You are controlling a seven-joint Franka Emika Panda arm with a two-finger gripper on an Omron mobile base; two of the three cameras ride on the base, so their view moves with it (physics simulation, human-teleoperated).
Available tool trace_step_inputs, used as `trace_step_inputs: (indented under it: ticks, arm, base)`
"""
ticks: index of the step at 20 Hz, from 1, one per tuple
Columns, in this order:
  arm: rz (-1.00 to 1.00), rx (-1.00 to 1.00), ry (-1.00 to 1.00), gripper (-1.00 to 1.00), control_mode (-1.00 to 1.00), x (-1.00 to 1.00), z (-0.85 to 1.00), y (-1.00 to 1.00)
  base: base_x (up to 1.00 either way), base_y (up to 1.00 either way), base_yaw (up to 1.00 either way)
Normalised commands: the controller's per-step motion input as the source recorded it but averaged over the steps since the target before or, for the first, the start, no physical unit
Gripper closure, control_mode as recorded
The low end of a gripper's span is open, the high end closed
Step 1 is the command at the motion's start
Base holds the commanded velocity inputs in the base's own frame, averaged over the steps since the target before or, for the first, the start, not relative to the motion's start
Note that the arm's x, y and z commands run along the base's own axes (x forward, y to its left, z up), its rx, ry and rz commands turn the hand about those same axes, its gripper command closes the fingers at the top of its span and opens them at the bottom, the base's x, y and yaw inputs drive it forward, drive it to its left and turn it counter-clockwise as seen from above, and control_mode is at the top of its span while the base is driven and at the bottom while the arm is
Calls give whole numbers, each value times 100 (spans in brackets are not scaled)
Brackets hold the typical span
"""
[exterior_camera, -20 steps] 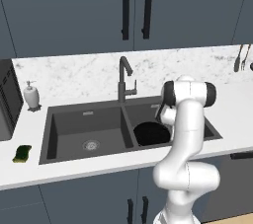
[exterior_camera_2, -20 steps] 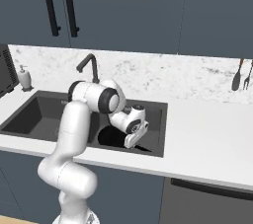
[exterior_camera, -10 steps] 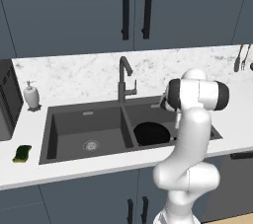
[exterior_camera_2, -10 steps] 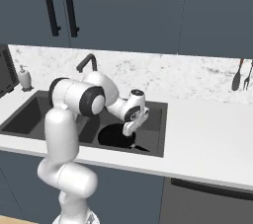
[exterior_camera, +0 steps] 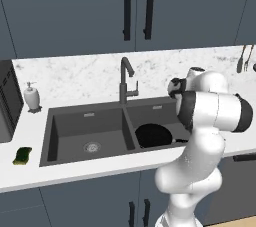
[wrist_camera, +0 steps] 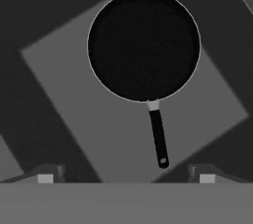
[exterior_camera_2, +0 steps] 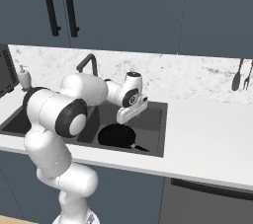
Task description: Pick the pan and sponge and place them into the sink. Then turn on the water.
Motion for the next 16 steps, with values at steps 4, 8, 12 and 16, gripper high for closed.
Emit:
trace_step_inputs:
  ticks: [4, 8, 12, 16]
  arm:
    - [-11, 0, 2, -100, -100, -54, 100, 9]
    - [-14, 0, 5, -100, -100, -51, 100, 17]
    - [-4, 0, 0, -100, -100, -8, 23, 8]
    - [0, 0, 0, -100, -100, -1, 0, 4]
  base:
    - [0, 0, 0]
    - [0, 0, 0]
    - [0, 0, 0]
    - [0, 0, 0]
